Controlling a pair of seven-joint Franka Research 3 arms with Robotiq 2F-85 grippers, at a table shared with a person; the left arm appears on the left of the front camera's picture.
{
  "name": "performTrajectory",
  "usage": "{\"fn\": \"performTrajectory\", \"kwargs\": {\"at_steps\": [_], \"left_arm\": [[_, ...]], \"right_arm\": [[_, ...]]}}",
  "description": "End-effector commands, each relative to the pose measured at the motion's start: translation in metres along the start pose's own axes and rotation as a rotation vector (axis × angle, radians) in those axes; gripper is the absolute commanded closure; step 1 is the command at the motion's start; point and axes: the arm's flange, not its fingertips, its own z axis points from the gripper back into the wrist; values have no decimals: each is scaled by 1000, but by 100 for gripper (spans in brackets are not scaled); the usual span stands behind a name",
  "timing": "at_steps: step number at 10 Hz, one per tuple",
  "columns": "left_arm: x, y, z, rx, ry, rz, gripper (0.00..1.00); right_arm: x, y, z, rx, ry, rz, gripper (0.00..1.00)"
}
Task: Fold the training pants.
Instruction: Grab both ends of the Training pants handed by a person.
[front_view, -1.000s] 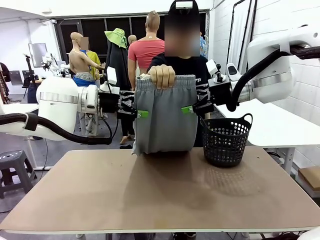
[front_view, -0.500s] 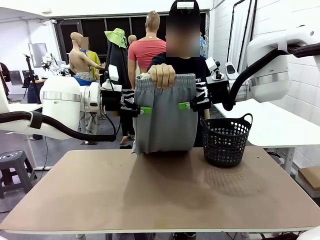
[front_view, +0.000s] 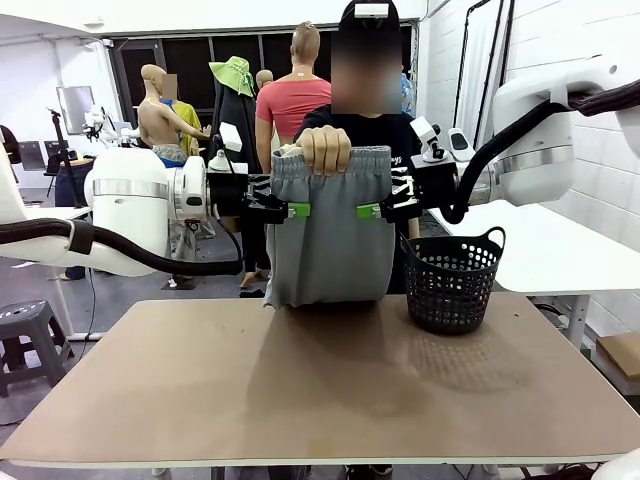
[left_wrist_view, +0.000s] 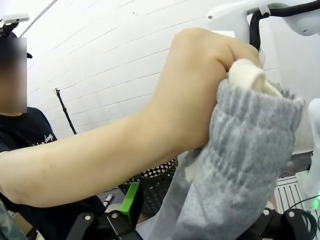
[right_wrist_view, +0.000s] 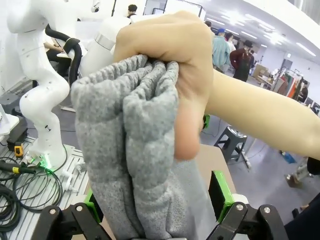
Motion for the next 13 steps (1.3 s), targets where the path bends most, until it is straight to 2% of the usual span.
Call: {"fn": "performTrajectory", "kwargs": {"at_steps": [1,3,4,6,8,9,13], "left_arm": [[8,1,-6,16,-16,27,0],[10,-1,-8,8,-27,36,0],[10,-1,-7,1,-41,27,14],[6,2,-4,-22,-64,59,53],[3,3,-4,-37,-77,86,92],[2,4,-4,-40,-81,96,100],[-1,7,-2,-48,-74,111,100]], "right_arm": [[4,-7,0,8,-46,-17,0],[3,-8,0,18,-60,-21,0],[3,-8,1,40,-48,-48,0],[3,-9,2,49,-15,-89,40],[4,-9,6,44,-24,-110,80],[4,-9,6,40,-19,-113,100],[2,-13,6,59,-28,-148,100]]}}
